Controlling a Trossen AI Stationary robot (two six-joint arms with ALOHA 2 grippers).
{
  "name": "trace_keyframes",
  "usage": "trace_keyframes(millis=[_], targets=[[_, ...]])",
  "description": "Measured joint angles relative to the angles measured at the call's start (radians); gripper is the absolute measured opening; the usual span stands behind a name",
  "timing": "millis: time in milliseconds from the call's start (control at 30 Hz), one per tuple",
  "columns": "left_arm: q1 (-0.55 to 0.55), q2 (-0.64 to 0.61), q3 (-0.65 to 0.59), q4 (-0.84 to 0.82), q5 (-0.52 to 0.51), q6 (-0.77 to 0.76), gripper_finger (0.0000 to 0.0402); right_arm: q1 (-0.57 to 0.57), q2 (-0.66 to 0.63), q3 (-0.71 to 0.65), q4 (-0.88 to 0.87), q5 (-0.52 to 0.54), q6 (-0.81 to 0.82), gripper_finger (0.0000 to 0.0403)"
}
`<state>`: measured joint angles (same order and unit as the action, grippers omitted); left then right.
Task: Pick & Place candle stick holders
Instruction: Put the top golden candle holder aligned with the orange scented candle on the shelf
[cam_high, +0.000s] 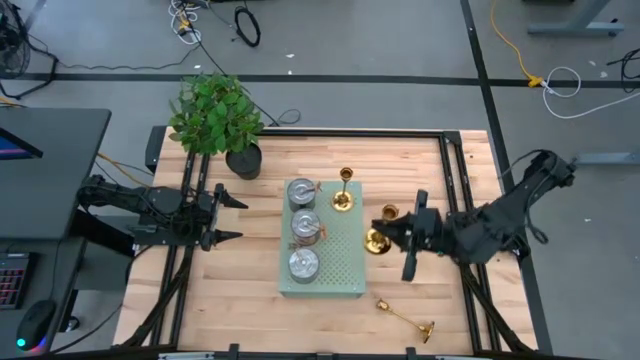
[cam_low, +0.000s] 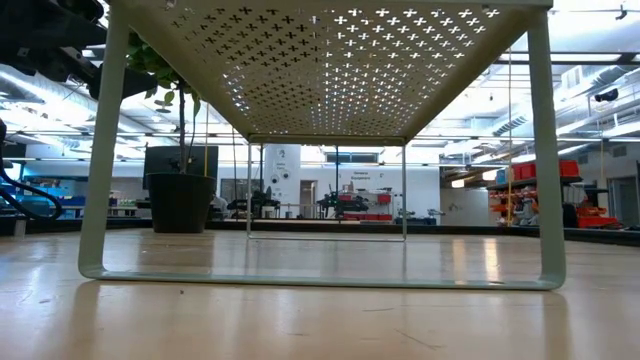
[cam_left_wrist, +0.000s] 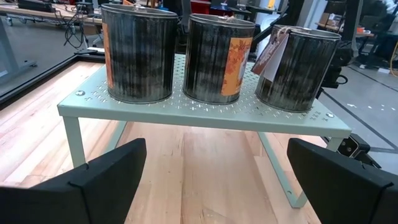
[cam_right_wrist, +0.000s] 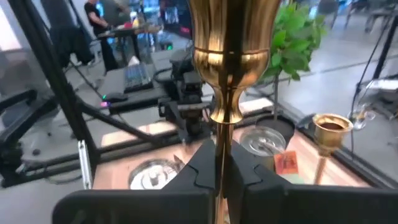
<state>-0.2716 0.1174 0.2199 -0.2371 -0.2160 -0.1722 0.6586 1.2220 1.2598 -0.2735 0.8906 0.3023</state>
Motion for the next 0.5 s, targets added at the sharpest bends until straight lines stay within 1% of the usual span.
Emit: trace_keyframes(millis=[133, 367, 500], targets=[[0.0, 0.0, 0.0, 0.0, 0.0, 0.0, 0.0399, 0.011, 0.077, 0.0, 0.081, 0.076, -0.034, 0.0006], [0.0, 0.0, 0.0, 0.0, 0.0, 0.0, 0.0399, -0.015, 0.197, 0.0, 0.195, 0.138, -0.047, 0.0006], [0.0, 0.0, 0.0, 0.0, 0.0, 0.0, 0.0399, -0.051, 0.265, 0.0, 0.317, 0.176, -0.046, 0.0006]])
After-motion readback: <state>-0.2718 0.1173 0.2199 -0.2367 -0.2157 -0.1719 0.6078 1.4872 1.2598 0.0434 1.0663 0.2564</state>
